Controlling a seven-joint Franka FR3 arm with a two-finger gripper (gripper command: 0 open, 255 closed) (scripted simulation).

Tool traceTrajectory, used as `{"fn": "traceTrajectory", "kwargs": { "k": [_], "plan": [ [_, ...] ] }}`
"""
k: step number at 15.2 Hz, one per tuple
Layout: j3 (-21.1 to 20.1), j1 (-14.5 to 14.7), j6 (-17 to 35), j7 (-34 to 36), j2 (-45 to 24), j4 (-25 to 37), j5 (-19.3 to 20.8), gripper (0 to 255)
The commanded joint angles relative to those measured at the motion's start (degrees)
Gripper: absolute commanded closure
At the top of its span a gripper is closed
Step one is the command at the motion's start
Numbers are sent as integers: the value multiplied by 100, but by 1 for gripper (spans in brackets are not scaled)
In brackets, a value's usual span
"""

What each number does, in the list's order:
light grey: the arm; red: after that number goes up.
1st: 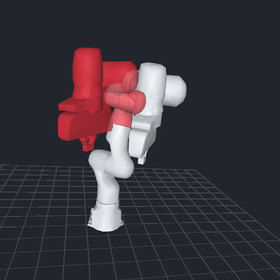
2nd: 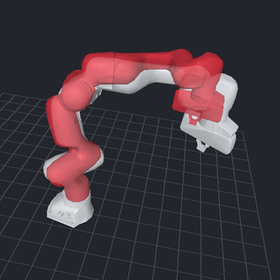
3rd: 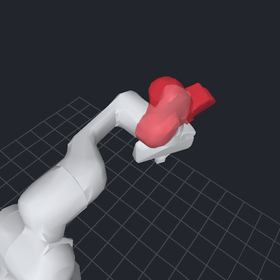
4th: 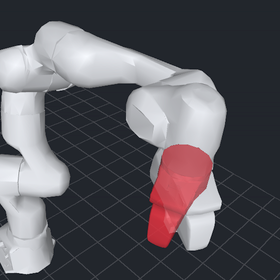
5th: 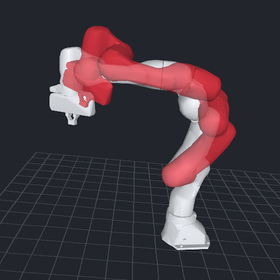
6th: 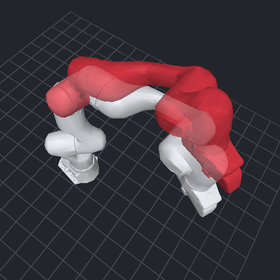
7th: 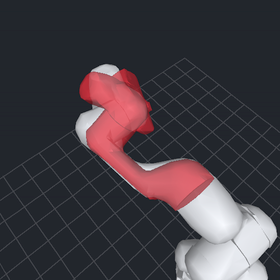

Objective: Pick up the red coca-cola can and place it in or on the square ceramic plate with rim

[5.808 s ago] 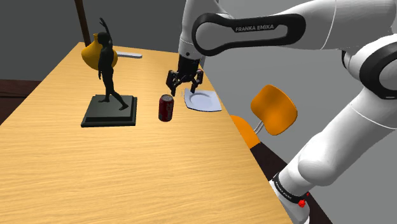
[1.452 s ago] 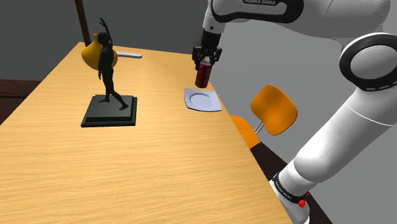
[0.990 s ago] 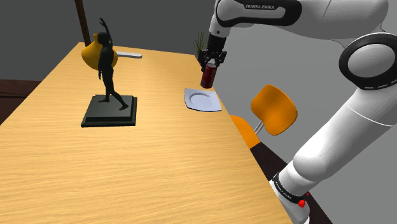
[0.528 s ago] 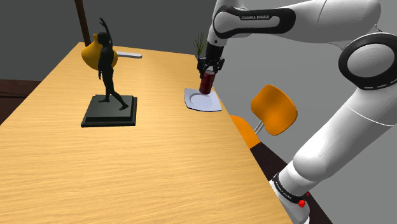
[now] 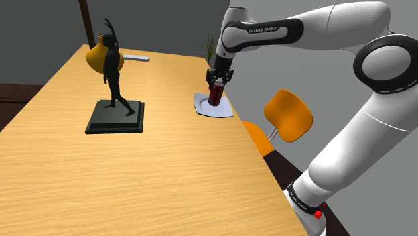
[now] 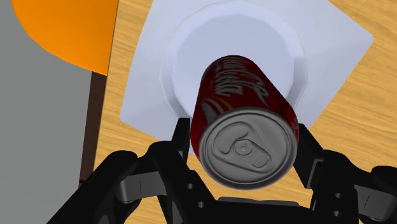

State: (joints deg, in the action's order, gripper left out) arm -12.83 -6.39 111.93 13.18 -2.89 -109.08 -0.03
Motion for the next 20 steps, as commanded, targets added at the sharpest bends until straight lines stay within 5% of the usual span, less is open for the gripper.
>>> {"fn": "traceTrajectory", "kwargs": {
  "k": [1, 7, 8, 13, 17, 20],
  "plan": [
    [-2, 2, 53, 5, 0, -46, 1, 255],
    [-2, 2, 53, 5, 0, -46, 1, 255],
    [-2, 3, 52, 5, 0, -45, 1, 0],
    [-2, 3, 53, 5, 0, -46, 1, 0],
    [3, -5, -656, -13, 108, 558, -24, 0],
    [3, -6, -656, -13, 108, 558, -24, 0]
  ]
}}
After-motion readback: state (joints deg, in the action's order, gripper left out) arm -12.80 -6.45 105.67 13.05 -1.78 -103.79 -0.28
